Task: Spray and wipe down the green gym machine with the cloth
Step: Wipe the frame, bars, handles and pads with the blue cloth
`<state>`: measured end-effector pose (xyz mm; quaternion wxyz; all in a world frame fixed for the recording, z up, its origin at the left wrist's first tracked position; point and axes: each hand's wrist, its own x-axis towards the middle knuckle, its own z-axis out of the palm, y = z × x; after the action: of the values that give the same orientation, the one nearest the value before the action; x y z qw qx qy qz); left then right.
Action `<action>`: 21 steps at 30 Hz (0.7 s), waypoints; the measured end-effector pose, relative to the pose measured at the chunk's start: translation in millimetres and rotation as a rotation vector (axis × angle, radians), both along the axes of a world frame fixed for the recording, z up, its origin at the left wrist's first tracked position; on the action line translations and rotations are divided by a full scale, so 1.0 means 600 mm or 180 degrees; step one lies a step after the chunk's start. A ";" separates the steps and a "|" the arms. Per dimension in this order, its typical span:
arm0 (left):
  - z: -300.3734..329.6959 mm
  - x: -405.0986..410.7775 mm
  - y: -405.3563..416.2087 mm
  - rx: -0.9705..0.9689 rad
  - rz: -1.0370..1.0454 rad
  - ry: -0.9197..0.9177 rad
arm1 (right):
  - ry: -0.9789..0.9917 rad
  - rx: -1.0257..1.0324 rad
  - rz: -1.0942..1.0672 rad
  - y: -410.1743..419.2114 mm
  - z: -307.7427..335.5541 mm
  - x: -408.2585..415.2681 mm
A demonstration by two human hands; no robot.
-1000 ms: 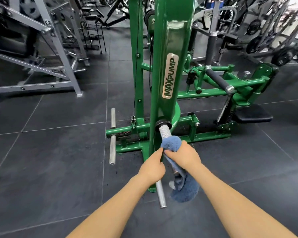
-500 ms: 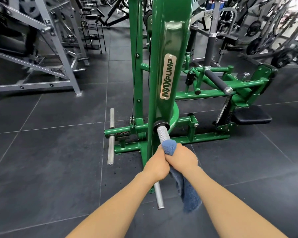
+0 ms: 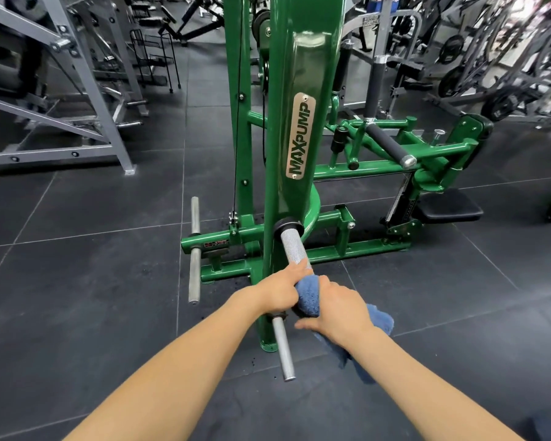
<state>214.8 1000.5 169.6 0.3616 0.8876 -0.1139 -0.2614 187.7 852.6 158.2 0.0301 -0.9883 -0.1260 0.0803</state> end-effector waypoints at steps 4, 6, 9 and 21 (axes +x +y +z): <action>0.001 0.002 0.000 0.0071 -0.0038 0.0024 | 0.0588 0.0209 0.0344 -0.032 0.018 0.021; 0.002 -0.002 -0.003 0.0052 0.0033 -0.0035 | 0.0752 0.0374 0.0429 -0.053 0.017 0.026; 0.003 -0.004 -0.006 -0.0045 0.0124 -0.0112 | 0.0453 0.0339 0.0294 -0.045 0.009 0.014; 0.008 -0.004 -0.011 0.0043 0.0121 0.0000 | 0.0497 0.0344 0.0542 -0.054 0.013 0.023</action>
<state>212.6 994.2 174.3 0.3606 0.8921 -0.0952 -0.2552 201.2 820.3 166.0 0.0861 -0.9617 -0.2109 0.1523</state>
